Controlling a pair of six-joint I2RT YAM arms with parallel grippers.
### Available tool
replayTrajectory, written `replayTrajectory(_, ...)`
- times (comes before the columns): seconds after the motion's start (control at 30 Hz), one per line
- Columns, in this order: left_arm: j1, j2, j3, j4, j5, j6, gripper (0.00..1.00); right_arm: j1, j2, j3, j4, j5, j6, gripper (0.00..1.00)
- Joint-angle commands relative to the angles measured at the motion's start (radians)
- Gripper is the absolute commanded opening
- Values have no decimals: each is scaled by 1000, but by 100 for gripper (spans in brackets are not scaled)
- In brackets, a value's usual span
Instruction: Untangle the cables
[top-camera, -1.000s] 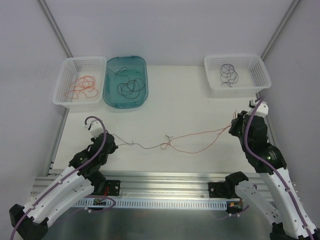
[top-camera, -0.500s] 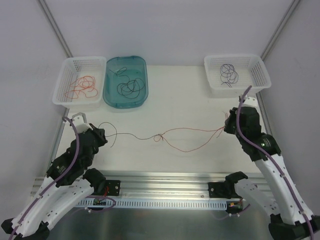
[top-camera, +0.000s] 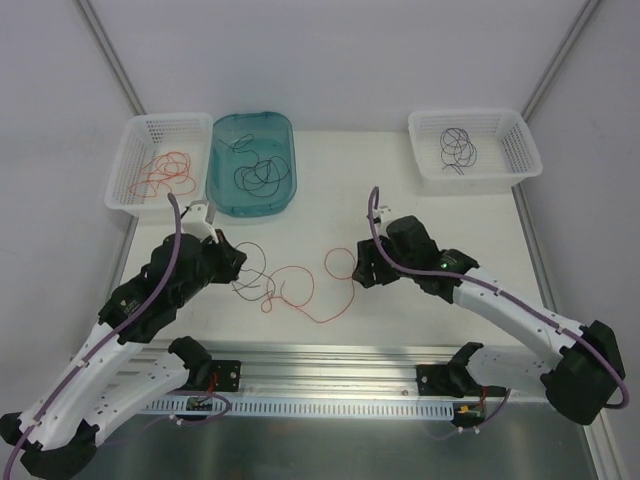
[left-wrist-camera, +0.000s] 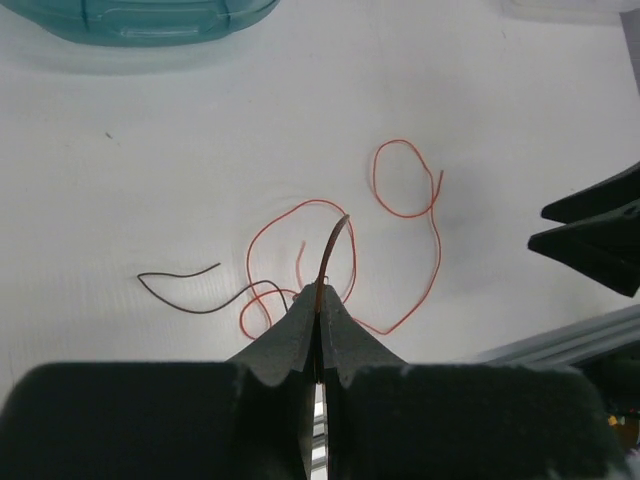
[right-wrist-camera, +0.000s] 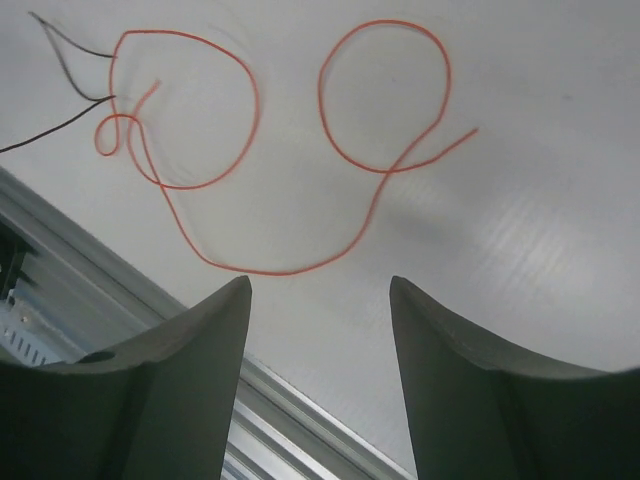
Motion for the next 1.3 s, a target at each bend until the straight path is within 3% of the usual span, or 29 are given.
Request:
replayTrajectory(0.0,12,10,77,46,81,37,0,82,58,42,192,-97,-40,61)
replayTrajectory(0.17,10,26,151,57,80,41,0,215,231,81,313,-175,-78,61)
replayTrajectory(0.33,12,41,231,69,80,53,0,253,414,90,448,-295,-43,61)
replayTrajectory(0.47,12,50,306,88,85,64,1,272,463,81,546,-364,-9,60)
replayTrajectory(0.7,12,75,327,131,126,57,1,274,330,-20,694,-294,-9,59)
replayTrajectory(1.0,12,131,283,189,200,12,2,287,155,-51,510,-106,-167,63)
replayTrajectory(1.27,12,145,274,226,224,-19,1,303,124,-67,643,-197,-207,63)
